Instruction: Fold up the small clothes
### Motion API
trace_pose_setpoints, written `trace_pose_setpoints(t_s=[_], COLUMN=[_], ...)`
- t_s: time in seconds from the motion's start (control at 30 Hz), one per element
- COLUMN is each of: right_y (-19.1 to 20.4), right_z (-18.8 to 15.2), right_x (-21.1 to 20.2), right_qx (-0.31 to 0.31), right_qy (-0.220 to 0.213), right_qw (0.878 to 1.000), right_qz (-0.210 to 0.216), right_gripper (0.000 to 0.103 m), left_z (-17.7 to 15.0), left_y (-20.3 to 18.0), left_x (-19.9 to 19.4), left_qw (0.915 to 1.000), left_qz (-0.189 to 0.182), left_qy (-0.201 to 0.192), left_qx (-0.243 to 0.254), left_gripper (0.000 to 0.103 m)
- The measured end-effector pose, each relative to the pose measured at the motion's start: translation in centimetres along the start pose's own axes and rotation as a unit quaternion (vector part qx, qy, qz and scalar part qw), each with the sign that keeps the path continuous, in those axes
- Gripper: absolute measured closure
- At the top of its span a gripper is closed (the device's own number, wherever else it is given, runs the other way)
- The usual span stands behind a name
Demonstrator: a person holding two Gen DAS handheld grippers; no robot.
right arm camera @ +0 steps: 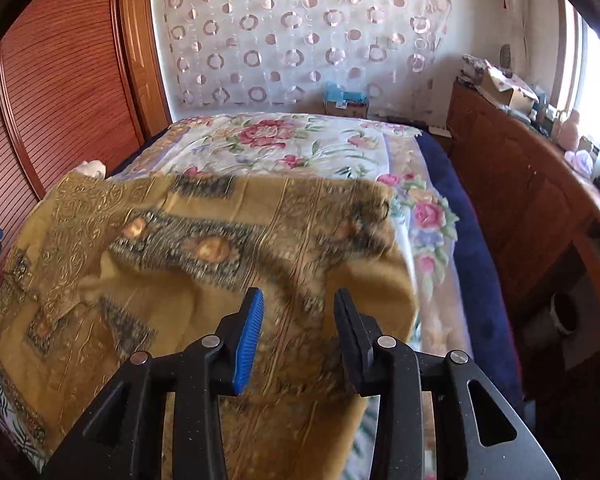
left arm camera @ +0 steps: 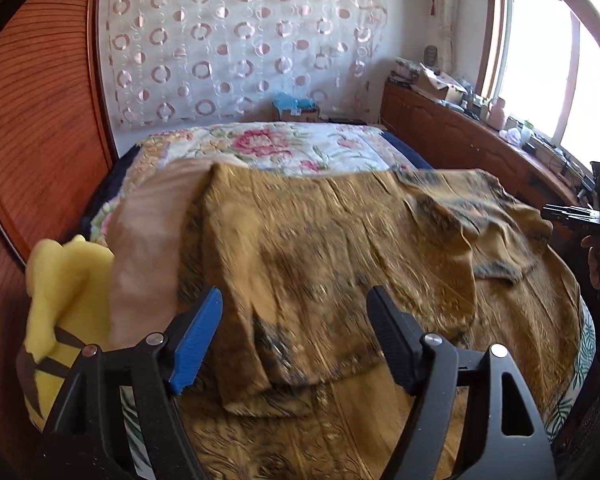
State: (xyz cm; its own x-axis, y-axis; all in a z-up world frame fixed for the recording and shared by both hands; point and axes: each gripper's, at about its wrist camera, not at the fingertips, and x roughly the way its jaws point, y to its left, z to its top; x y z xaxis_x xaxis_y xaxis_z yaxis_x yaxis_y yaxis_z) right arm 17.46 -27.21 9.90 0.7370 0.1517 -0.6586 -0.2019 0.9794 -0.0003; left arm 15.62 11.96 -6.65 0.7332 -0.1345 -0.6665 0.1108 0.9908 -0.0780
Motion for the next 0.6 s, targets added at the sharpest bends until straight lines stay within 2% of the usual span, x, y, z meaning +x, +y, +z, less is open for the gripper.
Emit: trace_pose_setpoints(t_s=[0.13, 0.33, 0.5, 0.6], right_y=[-0.7, -2.3, -4.4, -5.9], right_z=[-1.8, -1.6, -2.1, -2.7], right_x=[0.7, 1.5, 0.1, -0.9], right_qx=[0.024, 0.04, 0.07, 0.082], right_qy=[0.016, 0.029, 0.023, 0.033], right_qw=[0.999, 0.999, 0.997, 0.996], right_qz=[0.025, -0.006, -0.001, 0.006], right_gripper=[0.065, 0.065, 0.065, 0.065], left_z=[-1.9, -3.5, -4.3, -4.6], left_y=[-1.1, -1.8, -2.3, -3.1], left_x=[1.5, 3.3, 4.5, 4.7], left_qw=[0.9997, 0.9986, 0.9966, 0.9959], left_qz=[-0.011, -0.01, 0.012, 0.027], left_qy=[0.022, 0.052, 0.077, 0.074], left_qx=[0.005, 0.008, 0.025, 0.046], left_gripper=[0.028, 0.028, 0.027, 0.027])
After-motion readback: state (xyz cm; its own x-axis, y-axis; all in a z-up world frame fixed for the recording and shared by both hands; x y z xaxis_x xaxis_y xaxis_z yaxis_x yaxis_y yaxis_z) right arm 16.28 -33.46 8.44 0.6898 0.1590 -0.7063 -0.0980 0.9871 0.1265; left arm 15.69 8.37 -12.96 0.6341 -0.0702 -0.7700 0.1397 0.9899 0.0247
